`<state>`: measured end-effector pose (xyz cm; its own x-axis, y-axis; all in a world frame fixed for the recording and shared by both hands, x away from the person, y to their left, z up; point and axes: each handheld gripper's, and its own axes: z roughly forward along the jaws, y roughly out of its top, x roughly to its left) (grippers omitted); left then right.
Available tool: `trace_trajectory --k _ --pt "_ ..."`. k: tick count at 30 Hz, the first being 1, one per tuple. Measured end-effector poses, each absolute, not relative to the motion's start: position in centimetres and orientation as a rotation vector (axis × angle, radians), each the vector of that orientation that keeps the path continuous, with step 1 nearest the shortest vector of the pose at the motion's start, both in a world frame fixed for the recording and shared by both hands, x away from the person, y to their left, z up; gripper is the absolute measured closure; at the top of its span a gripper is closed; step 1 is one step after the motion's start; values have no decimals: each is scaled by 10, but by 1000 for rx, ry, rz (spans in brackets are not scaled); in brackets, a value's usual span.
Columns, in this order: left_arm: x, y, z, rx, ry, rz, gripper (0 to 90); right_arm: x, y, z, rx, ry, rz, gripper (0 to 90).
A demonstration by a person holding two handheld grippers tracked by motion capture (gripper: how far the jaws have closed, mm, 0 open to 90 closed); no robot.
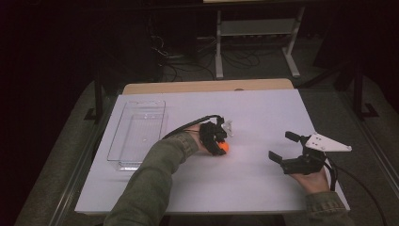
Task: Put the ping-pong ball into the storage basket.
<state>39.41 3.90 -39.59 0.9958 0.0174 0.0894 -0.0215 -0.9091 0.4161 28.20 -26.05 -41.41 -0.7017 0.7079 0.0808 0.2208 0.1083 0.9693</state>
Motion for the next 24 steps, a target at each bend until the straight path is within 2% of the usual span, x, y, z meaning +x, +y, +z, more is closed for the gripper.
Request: trace_trajectory --k 24 --pt "389 60 -366 2687 27 178 510 283 -258 -416 901 2003 1614 0"
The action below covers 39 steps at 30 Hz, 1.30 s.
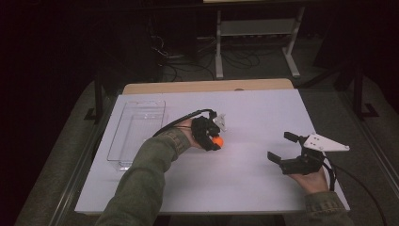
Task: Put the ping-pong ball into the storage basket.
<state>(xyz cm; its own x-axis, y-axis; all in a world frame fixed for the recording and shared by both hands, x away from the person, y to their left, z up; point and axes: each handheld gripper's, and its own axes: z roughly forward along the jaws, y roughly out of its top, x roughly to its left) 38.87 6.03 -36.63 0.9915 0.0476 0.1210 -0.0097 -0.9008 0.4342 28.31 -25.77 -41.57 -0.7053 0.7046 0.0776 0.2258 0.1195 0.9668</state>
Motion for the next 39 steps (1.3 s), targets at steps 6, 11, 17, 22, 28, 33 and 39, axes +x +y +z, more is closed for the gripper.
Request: trace_trajectory --k 6,11,17,22,28,33,39 --pt "387 66 -360 2690 36 185 510 284 -257 -416 903 2006 1609 0" --pt "386 71 -355 2691 49 190 511 285 -254 -418 902 2025 1600 0" --pt "385 79 -349 2698 59 198 511 285 -255 -418 903 2021 1598 0" --pt "382 81 -348 2724 56 194 512 285 -255 -418 907 2024 1595 0" --pt "380 86 -344 2726 63 205 511 285 -255 -418 903 2022 1596 0" --pt "378 93 -339 2725 79 216 511 285 -256 -417 905 2017 1598 0" --pt "375 103 -334 2720 101 229 512 284 -257 -417 906 2014 1598 0"
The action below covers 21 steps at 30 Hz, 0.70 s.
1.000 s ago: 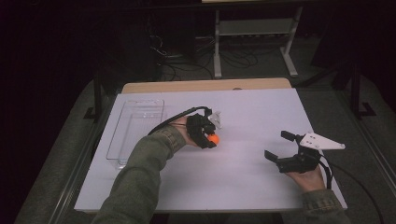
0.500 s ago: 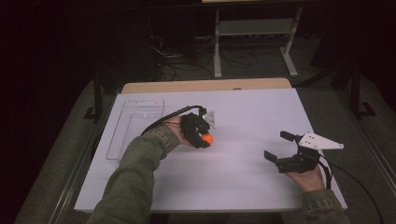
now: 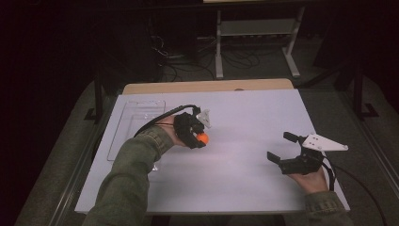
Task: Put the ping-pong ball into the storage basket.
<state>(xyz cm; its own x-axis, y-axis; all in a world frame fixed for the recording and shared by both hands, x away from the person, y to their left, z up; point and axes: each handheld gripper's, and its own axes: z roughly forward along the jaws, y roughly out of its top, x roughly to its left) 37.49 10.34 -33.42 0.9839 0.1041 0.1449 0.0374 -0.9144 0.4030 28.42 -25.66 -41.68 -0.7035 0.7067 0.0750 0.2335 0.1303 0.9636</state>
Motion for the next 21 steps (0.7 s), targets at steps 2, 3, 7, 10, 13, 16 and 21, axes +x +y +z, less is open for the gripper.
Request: trace_trajectory --k 2,3,7,10,13,16,21 --pt "374 106 -333 2721 107 233 512 284 -256 -417 906 2017 1596 0" --pt "373 108 -333 2720 111 237 512 284 -256 -417 907 2018 1596 0" --pt "370 115 -330 2716 123 251 511 284 -256 -417 908 2018 1594 0" --pt "369 121 -326 2711 137 262 511 284 -257 -417 913 2013 1597 0" --pt "368 128 -323 2704 153 270 511 284 -257 -417 914 2013 1596 0" --pt "366 134 -320 2704 164 280 511 284 -256 -417 910 2017 1592 0" --pt "364 146 -315 2696 186 293 512 284 -256 -417 911 2020 1588 0"
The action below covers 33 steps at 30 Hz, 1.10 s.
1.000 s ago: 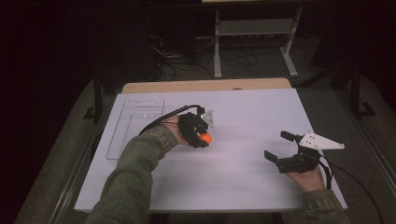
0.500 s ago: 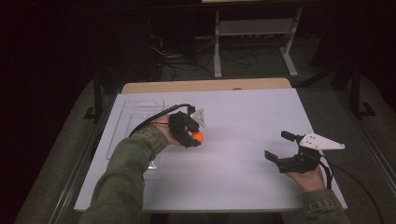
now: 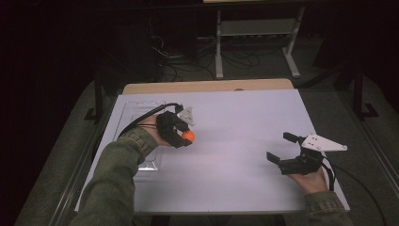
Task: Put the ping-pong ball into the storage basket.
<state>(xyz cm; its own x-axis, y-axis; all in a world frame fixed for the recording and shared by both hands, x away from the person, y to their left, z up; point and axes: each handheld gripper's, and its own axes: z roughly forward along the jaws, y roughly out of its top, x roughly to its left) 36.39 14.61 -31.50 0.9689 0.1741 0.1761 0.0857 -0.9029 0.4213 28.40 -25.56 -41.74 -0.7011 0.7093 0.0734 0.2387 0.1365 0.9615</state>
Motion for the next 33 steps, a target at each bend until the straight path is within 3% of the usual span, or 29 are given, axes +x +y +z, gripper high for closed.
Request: trace_trajectory --k 33 --pt "352 193 -296 2708 282 338 511 284 -255 -418 916 2024 1580 0"
